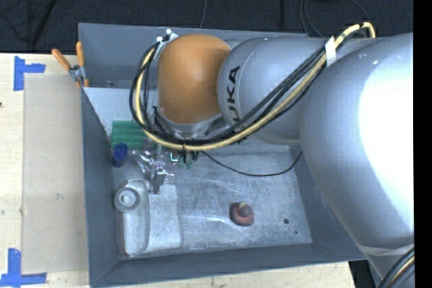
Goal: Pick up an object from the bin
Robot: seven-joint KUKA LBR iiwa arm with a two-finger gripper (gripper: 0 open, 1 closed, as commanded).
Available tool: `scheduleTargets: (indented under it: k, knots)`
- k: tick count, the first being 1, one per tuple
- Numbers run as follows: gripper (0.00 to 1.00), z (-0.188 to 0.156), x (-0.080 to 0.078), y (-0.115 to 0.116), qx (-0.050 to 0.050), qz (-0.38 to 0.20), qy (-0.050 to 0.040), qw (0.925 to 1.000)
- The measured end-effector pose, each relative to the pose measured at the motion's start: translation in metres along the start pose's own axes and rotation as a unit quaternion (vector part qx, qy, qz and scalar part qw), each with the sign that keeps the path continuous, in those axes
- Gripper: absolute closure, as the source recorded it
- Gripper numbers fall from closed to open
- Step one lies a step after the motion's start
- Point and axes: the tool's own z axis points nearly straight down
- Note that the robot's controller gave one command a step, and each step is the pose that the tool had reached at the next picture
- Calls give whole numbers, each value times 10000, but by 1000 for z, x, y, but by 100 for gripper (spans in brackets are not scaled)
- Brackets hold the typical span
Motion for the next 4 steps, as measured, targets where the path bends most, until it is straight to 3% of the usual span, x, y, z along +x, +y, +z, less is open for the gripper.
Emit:
scheduleTargets:
  k: [1,2,3,4]
  knots:
    - [0,35,-13,-24,-45,328,-150,9993]
    - [0,60,-11,-35,-26,1668,-75,9860]
    - [0,61,-17,-2,79,3116,-25,9502]
    - [0,61,-15,-32,-41,3114,-44,9502]
